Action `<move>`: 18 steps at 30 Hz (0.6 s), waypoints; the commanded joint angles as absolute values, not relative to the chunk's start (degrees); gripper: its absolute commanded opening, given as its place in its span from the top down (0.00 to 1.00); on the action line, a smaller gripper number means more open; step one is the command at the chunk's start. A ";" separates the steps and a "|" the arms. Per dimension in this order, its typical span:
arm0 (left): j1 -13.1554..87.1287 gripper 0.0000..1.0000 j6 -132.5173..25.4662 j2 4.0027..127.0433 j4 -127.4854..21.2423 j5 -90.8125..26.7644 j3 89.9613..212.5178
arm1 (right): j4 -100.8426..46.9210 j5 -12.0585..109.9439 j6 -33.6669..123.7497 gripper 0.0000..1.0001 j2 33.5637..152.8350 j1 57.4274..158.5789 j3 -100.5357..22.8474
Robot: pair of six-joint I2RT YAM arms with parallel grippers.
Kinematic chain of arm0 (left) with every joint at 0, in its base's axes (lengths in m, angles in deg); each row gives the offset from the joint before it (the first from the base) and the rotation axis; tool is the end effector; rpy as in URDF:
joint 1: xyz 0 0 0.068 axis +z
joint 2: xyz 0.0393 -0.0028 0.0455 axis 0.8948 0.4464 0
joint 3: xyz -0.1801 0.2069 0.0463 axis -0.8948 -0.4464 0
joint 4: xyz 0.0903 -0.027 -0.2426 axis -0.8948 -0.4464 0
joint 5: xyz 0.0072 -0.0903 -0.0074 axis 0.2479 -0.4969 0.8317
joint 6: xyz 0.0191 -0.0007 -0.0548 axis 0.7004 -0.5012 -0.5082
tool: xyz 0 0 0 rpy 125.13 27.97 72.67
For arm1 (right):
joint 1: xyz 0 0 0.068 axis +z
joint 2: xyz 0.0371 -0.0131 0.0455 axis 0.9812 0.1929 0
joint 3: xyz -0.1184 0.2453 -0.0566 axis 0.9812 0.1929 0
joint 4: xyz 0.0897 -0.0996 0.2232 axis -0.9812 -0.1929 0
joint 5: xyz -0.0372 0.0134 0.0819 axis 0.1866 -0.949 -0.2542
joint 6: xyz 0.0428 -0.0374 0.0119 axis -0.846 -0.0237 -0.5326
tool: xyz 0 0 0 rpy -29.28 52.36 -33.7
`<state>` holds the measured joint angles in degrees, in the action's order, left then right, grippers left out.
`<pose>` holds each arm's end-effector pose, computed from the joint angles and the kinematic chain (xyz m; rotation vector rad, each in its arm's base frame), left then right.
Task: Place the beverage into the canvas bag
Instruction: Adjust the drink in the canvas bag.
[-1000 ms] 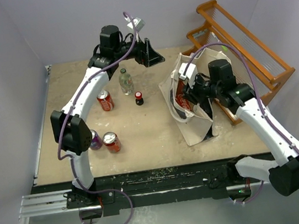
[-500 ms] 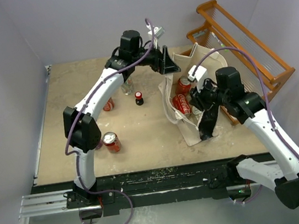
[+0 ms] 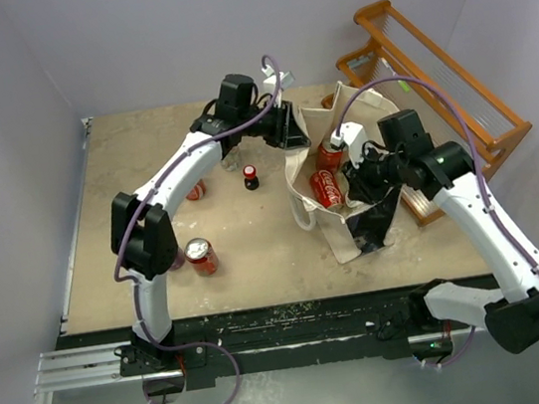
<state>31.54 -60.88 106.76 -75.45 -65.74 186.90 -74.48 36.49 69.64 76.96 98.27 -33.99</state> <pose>0.3949 -0.2790 0.3255 0.7229 2.0725 -1.2832 0.2081 0.0883 0.3664 -0.8967 2.1044 0.4182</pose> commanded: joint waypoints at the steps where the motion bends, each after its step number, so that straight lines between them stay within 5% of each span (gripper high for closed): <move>1: 31.67 0.71 -56.98 101.83 -73.59 -65.47 184.43 | -91.87 35.38 79.86 0.77 76.85 98.30 -40.37; 10: 31.67 0.84 -52.60 99.62 -69.14 -67.80 177.85 | -98.80 35.94 94.51 0.77 72.29 98.30 -34.17; 18: 31.63 0.88 -45.88 100.33 -68.56 -71.32 175.35 | -89.01 36.07 93.45 0.79 74.96 98.30 -29.53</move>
<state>31.48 -51.79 101.20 -68.90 -69.52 176.63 -88.21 35.96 93.37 72.28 98.36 -31.04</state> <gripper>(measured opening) 0.133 0.218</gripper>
